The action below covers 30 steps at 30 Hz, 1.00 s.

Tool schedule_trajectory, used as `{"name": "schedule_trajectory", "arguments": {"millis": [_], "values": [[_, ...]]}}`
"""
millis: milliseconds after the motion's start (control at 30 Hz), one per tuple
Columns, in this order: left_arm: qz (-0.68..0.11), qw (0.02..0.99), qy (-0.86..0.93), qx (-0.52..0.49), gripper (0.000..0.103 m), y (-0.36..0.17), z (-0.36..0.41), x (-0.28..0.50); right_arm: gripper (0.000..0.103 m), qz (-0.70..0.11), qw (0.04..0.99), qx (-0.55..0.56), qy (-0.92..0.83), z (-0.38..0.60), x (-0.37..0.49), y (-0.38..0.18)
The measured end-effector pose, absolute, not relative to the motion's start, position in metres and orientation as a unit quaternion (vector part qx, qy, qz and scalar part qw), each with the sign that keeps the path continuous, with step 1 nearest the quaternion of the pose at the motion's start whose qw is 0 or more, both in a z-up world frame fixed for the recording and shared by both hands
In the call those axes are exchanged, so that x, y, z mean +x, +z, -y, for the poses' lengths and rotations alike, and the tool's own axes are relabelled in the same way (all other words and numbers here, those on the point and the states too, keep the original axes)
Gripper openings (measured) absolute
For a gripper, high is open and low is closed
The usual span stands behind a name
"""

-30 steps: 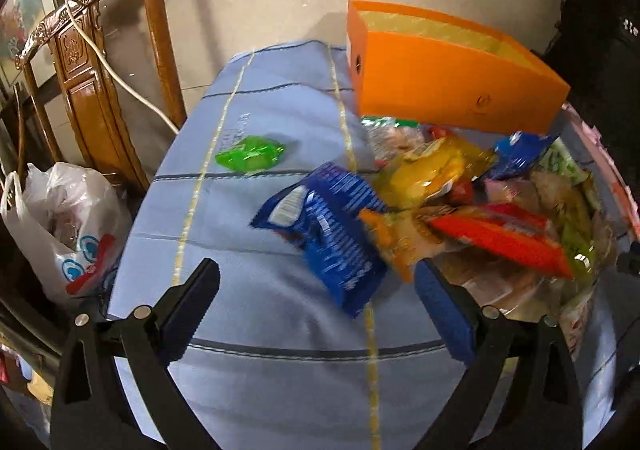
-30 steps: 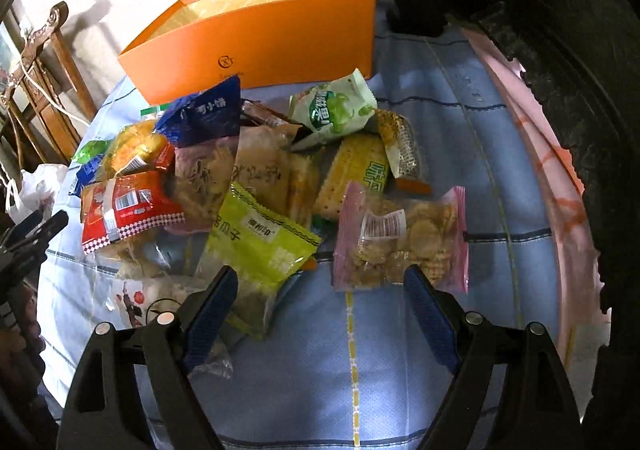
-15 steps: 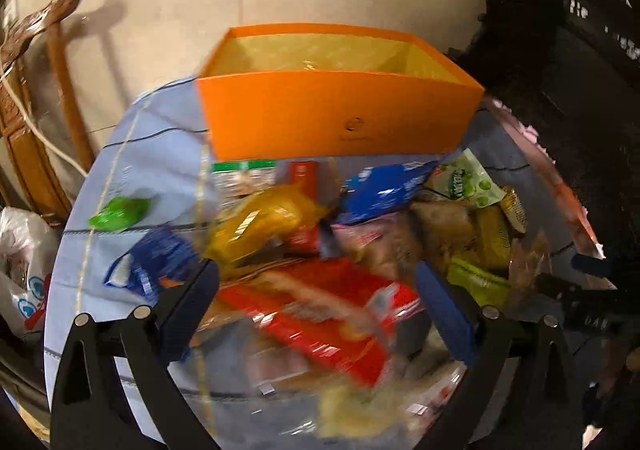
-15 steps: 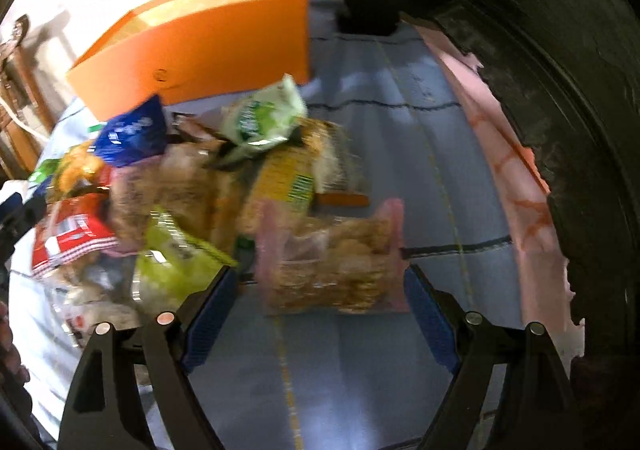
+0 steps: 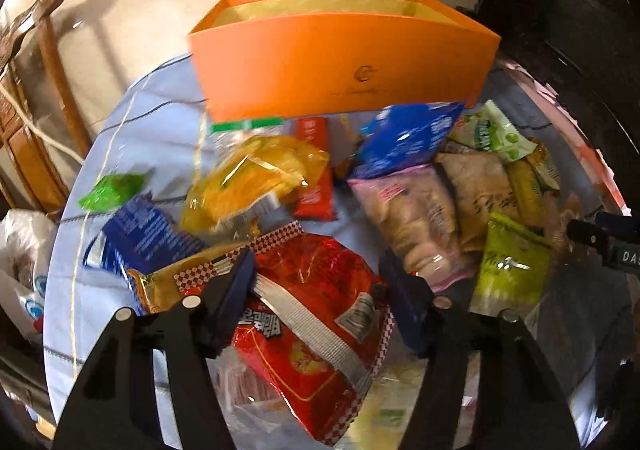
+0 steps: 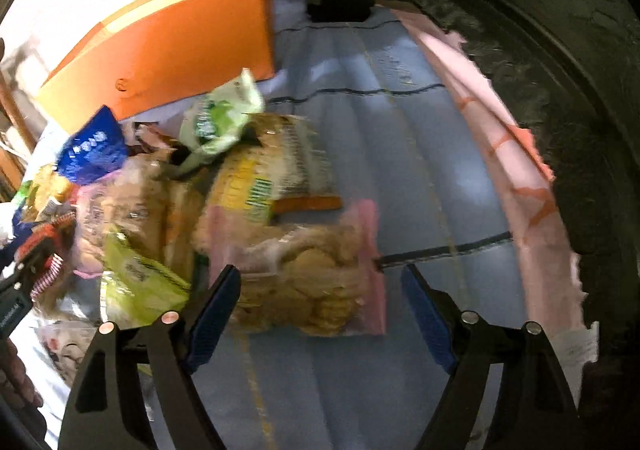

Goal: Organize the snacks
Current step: 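Grasp the red-white snack bag with the left tool while the right tool grasps the pink cracker bag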

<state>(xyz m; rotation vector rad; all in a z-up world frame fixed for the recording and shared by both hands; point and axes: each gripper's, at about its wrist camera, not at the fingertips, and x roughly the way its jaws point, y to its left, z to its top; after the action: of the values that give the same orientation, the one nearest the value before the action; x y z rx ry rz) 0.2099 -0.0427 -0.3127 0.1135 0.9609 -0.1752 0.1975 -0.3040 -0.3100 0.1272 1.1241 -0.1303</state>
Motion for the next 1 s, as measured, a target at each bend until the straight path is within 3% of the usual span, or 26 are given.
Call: {"name": "schedule_trajectory", "arguments": {"millis": [133,233,267,300,333,367,467,500,533,567,600,633,700,833,1000], "values": [[-0.460,0.883,-0.087,0.046,0.062,-0.314,0.025,0.204,0.088,-0.548,0.835,0.000,-0.039,0.274,0.204,-0.319],[-0.456,0.885,-0.091,0.034,0.063,-0.314,0.016,0.202,0.085,-0.555,0.830,-0.007,-0.058,0.273,0.209,-0.333],[-0.455,0.885,-0.090,0.031,0.065,-0.314,0.014,0.202,0.070,-0.556,0.829,-0.010,-0.069,0.274,0.209,-0.334],[-0.456,0.885,-0.092,0.024,0.071,-0.315,0.013,0.202,0.068,-0.559,0.826,-0.017,-0.073,0.275,0.209,-0.334],[-0.457,0.884,-0.092,0.019,0.085,-0.316,0.012,0.202,0.064,-0.560,0.825,-0.015,-0.069,0.276,0.208,-0.333],[-0.468,0.880,-0.084,0.011,0.092,-0.320,0.008,0.203,0.056,-0.561,0.825,-0.015,-0.066,0.277,0.207,-0.332],[-0.471,0.879,-0.078,0.001,0.096,-0.329,0.001,0.202,0.043,-0.559,0.826,-0.027,-0.057,0.277,0.209,-0.324],[-0.471,0.879,-0.080,0.005,0.094,-0.330,0.001,0.202,0.043,-0.558,0.827,-0.029,-0.059,0.276,0.208,-0.322],[-0.469,0.879,-0.080,0.011,0.082,-0.330,0.002,0.201,0.050,-0.561,0.825,-0.028,-0.061,0.277,0.207,-0.323],[-0.472,0.878,-0.083,0.016,0.082,-0.330,0.003,0.202,0.071,-0.567,0.821,-0.030,-0.065,0.277,0.207,-0.326],[-0.474,0.876,-0.086,0.014,0.079,-0.330,0.003,0.202,0.080,-0.575,0.814,-0.034,-0.074,0.276,0.205,-0.329],[-0.475,0.876,-0.089,0.012,0.078,-0.329,0.003,0.201,0.082,-0.576,0.813,-0.033,-0.084,0.278,0.203,-0.333],[-0.474,0.875,-0.094,0.011,0.073,-0.328,0.002,0.199,0.071,-0.562,0.822,-0.023,-0.087,0.281,0.196,-0.331],[-0.476,0.872,-0.115,-0.007,0.072,-0.322,-0.003,0.191,0.029,-0.550,0.833,-0.019,-0.062,0.279,0.194,-0.316],[-0.440,0.886,-0.148,-0.017,0.072,-0.295,-0.009,0.173,0.022,-0.533,0.845,0.017,-0.045,0.284,0.186,-0.296]]}}
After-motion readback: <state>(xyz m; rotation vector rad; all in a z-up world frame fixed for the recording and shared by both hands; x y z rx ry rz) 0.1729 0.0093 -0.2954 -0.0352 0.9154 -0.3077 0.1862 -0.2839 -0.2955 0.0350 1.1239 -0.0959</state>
